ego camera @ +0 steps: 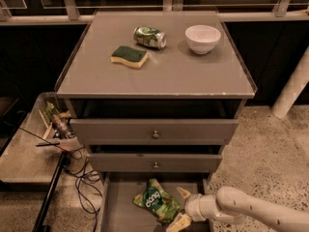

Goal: Pick green rice chip bag from bottom drawer and place on counter

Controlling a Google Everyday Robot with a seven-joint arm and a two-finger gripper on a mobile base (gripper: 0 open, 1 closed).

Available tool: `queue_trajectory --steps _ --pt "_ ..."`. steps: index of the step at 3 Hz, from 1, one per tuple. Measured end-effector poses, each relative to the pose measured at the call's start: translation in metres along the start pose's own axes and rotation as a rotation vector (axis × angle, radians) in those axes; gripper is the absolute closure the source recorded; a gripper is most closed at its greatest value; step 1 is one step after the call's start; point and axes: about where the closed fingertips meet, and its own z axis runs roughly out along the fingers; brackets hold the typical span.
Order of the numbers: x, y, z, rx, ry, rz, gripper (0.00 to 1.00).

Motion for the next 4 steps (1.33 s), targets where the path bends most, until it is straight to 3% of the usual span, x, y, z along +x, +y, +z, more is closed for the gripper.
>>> queue_trajectory --steps 2,4 --pt "-0.018 -0.046 0.008 0.228 -0.006 -0.096 0.0" --pt "-0.018 -0.043 0.014 0.242 0.015 -0.113 0.0"
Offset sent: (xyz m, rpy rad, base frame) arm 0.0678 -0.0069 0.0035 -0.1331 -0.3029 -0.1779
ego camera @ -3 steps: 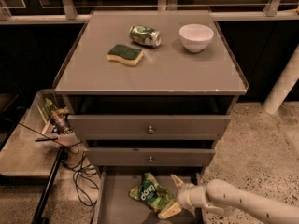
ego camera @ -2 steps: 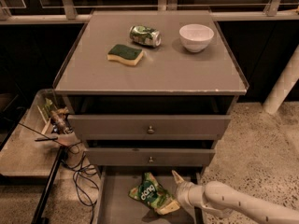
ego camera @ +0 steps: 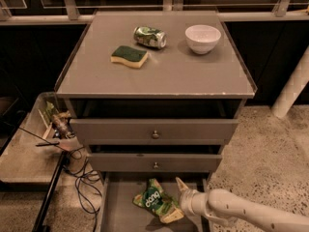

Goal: Pick green rice chip bag from bottom drawer and place on counter

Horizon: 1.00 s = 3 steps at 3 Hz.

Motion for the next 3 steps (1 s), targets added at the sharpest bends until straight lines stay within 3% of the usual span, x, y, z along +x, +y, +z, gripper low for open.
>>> queue_trajectory --steps 3 --pt "0.023 -0.002 0.032 0.048 0.041 0.024 0.0"
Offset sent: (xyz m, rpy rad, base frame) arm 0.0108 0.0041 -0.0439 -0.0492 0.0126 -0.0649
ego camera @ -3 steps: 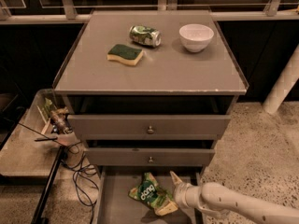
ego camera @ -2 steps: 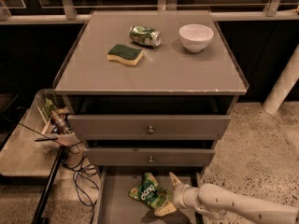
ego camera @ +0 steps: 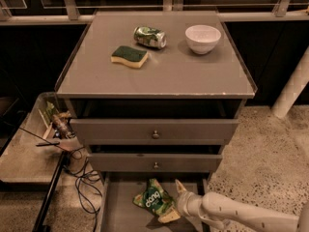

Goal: Pick green rice chip bag from bottom drawer and place on counter

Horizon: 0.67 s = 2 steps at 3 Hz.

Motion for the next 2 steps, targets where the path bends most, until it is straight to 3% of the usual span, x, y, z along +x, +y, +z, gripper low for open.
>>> queue_trajectory --steps 2 --pt "0.021 -0.004 0.024 0.009 0.005 0.031 0.0"
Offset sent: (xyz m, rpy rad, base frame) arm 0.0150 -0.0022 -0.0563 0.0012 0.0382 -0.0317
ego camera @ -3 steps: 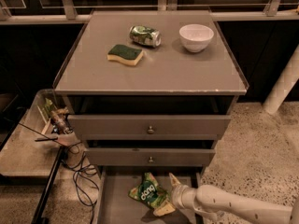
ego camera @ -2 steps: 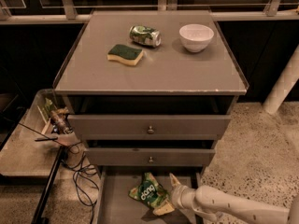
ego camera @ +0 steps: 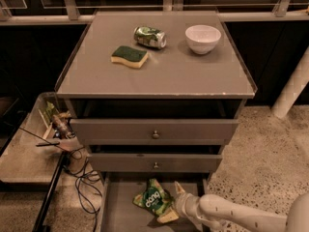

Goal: Pick green rice chip bag from bottom drawer and place on counter

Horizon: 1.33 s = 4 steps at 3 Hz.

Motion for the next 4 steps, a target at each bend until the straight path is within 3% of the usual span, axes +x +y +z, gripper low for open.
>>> queue_trajectory --steps 2,4 --pt "0.029 0.008 0.035 -0.093 -0.008 -0.038 0.0" --pt "0.038 0.031 0.059 -0.15 -0.014 -0.054 0.0"
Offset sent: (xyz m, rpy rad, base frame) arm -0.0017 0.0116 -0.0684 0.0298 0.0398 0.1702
